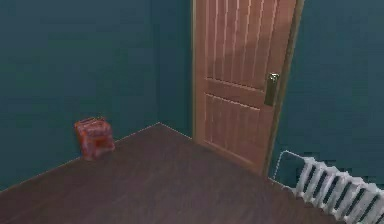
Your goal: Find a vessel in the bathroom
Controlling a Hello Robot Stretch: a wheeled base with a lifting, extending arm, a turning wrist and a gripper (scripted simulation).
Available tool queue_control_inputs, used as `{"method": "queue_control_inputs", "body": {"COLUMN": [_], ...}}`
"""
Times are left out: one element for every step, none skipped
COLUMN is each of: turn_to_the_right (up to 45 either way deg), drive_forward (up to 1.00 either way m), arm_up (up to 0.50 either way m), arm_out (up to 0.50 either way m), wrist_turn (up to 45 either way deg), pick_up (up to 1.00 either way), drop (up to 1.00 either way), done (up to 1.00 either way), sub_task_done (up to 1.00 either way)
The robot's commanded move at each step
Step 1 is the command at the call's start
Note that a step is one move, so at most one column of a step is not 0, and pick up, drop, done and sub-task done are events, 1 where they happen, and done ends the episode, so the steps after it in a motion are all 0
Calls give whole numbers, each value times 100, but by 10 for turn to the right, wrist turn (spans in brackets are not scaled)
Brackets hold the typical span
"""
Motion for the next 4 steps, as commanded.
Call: {"method": "queue_control_inputs", "body": {"turn_to_the_right": [0, -450, 0, -210], "drive_forward": [40, 0, 100, 0], "arm_up": [0, 0, 0, 0], "arm_out": [0, 0, 0, 0], "wrist_turn": [0, 0, 0, 0], "pick_up": [0, 0, 0, 0], "drop": [0, 0, 0, 0], "done": [0, 0, 0, 0], "sub_task_done": [0, 0, 0, 0]}}
